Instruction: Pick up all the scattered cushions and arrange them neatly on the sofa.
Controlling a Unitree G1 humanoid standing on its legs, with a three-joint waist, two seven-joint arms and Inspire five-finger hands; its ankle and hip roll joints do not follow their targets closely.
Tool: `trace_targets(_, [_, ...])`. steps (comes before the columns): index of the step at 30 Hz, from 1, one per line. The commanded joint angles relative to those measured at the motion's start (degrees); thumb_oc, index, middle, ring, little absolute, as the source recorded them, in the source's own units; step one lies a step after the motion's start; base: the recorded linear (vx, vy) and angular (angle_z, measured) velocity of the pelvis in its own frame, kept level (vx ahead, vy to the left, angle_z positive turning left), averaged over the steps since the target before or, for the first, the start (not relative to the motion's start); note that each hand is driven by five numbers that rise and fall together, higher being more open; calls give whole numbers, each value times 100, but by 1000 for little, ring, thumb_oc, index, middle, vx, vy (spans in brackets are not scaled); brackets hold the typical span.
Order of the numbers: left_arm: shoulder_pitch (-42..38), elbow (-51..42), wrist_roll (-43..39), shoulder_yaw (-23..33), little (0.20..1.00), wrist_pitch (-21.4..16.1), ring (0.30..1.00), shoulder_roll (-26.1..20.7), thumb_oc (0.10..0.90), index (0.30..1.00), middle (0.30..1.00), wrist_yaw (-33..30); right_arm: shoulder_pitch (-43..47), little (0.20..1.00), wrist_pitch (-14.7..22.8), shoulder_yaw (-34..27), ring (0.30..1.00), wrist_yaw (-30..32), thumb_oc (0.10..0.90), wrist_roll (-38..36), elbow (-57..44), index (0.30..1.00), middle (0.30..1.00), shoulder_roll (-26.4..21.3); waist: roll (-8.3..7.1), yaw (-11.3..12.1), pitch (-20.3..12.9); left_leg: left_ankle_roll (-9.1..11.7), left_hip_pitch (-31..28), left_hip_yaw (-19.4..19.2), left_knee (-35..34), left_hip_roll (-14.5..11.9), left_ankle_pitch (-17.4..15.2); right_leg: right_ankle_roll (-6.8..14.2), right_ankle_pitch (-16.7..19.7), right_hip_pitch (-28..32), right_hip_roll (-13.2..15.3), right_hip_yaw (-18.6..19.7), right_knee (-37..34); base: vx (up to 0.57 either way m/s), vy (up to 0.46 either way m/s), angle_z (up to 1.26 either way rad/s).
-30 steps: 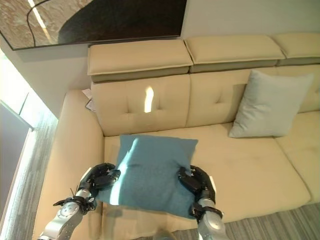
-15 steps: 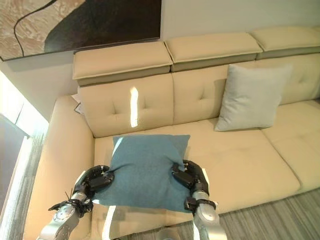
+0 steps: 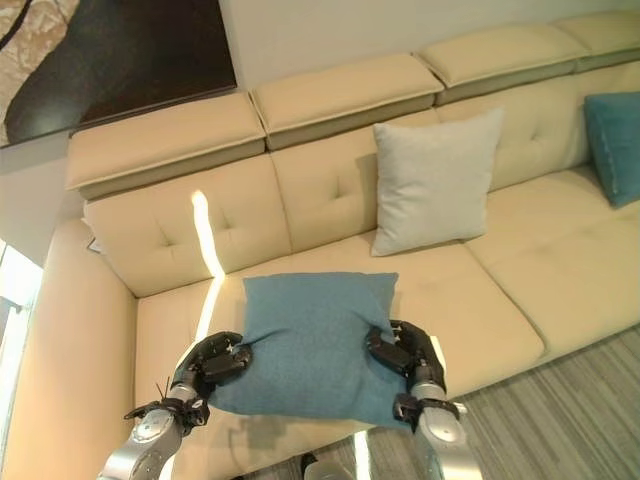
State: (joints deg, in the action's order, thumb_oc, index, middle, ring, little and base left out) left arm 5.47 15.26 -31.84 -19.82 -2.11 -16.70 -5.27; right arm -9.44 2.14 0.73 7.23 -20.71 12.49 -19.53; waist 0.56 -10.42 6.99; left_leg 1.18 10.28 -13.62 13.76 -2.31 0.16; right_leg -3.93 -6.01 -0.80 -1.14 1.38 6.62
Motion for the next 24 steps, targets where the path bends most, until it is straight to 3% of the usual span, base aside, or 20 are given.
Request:
trace_targets(1, [-576, -737, -21, 111, 300, -612, 300, 68, 400, 300, 300, 332, 428, 300, 764, 275, 300, -230, 400, -132, -1156, 300, 300, 273, -111, 140, -426, -42, -42, 96, 40, 199, -409, 792, -55, 464, 331, -164, -523, 182, 97, -35])
trace_targets(2, [-550, -737, -11, 134, 300, -602, 300, 44, 400, 300, 300, 297, 458, 300, 756, 273, 300, -216, 400, -104, -1132, 300, 300, 334, -83, 137, -494, -81, -337, 181, -415, 253, -408, 852, -152, 428, 302, -191, -321, 177, 94, -30])
trace_targets(5, [-493, -770, 21, 224, 300, -589, 300, -3, 400, 300, 300, 269, 518, 300, 730, 323, 300, -242, 400, -74, -1110, 300, 300, 382, -63, 185, -573, -222, -683, 204, -747, 312, -497, 983, -235, 285, 346, -266, 248, 151, 96, -26])
trace_targets(8, [-482, -837, -14, 303, 300, -592, 300, -81, 400, 300, 300, 209, 599, 300, 678, 378, 300, -269, 400, 2, -1066, 300, 300, 419, -68, 160, -424, -329, -877, 243, -885, 261, -474, 1293, 140, -333, 405, -179, 1363, -2, 48, -11])
trace_targets(10, [-488, -814, 7, 322, 300, -594, 300, -104, 400, 300, 300, 222, 577, 300, 690, 380, 300, -281, 400, 10, -1087, 300, 300, 458, -70, 140, -421, -345, -902, 309, -943, 260, -471, 1338, 121, -454, 412, -105, 1505, 18, 4, -19])
trace_targets(11, [-500, -764, 38, 348, 300, -629, 300, -95, 400, 300, 300, 226, 562, 300, 711, 370, 300, -291, 400, 30, -1113, 300, 300, 481, -64, 130, -442, -353, -995, 404, -1057, 297, -491, 1300, 82, -455, 502, 29, 1291, 60, -38, 19])
trace_targets(15, [-558, -742, -22, 353, 300, -669, 300, -75, 400, 300, 300, 204, 613, 300, 690, 364, 300, -273, 400, 106, -1084, 300, 300, 449, -22, 128, -465, -289, -1085, 539, -1199, 281, -508, 1277, 196, -578, 825, -26, 565, 48, -68, 11])
trace_targets(18, [-486, -756, 38, 386, 300, -700, 300, -47, 400, 300, 300, 225, 611, 300, 723, 365, 300, -259, 400, 151, -1061, 300, 300, 456, -102, 176, -573, -238, -1189, 540, -1281, 318, -530, 1311, 283, -314, 857, -49, -44, 69, -117, 22])
trace_targets(24, [-397, -881, 413, 503, 300, -787, 300, -88, 400, 300, 300, 57, 546, 300, 738, 352, 300, -224, 400, 256, -1059, 300, 300, 356, -102, 276, -798, -44, -1340, 621, -1811, 166, -223, 1218, 362, 209, 682, -255, -872, 39, -127, 7])
